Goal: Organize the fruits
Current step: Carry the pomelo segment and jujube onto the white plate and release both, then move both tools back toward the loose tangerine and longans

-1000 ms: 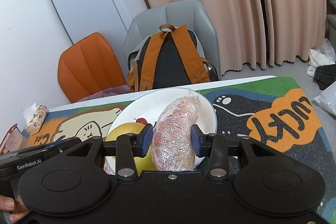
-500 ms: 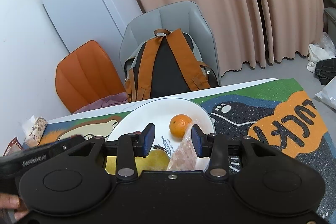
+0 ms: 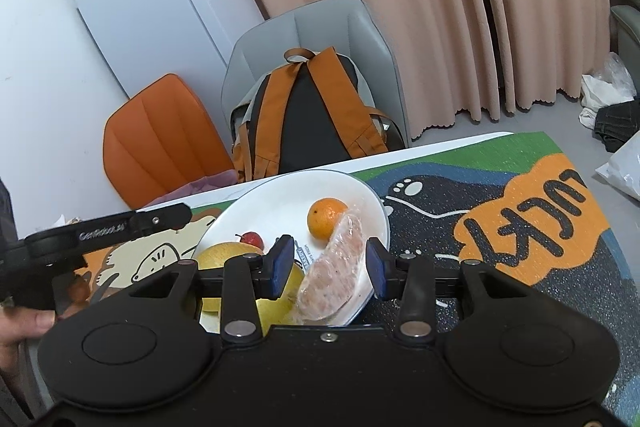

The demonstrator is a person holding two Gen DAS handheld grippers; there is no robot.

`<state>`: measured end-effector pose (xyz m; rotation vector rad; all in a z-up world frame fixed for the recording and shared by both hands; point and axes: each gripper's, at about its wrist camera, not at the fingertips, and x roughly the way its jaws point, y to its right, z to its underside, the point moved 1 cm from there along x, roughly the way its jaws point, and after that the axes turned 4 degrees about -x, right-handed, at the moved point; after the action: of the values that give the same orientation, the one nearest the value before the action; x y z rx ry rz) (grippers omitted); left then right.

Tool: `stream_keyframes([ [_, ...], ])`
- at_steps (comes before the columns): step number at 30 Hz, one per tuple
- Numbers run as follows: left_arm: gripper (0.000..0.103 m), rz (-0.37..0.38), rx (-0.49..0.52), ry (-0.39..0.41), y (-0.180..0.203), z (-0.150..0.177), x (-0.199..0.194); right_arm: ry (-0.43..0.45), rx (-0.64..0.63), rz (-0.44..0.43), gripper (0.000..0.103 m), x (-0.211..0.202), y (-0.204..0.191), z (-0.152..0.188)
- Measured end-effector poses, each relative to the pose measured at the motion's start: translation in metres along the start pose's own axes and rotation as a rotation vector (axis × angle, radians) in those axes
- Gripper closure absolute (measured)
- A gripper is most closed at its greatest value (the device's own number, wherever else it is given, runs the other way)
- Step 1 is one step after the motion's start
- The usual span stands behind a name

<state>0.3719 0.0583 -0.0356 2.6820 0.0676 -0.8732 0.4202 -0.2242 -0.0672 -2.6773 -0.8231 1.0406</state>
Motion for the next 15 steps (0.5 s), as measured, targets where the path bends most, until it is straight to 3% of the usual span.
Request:
stream_keyframes([
  [10, 0.076, -0.037, -0.029, -0.02, -0.008, 0.014, -0.009, 0.006, 0.017, -0.012, 0.051, -0.003, 0.001, 0.011],
  [15, 0.056, -0.053, -0.041, -0.038, -0.014, 0.025, -0.022, -0.003, 0.019, -0.021, 0.05, -0.008, -0.003, 0.021],
])
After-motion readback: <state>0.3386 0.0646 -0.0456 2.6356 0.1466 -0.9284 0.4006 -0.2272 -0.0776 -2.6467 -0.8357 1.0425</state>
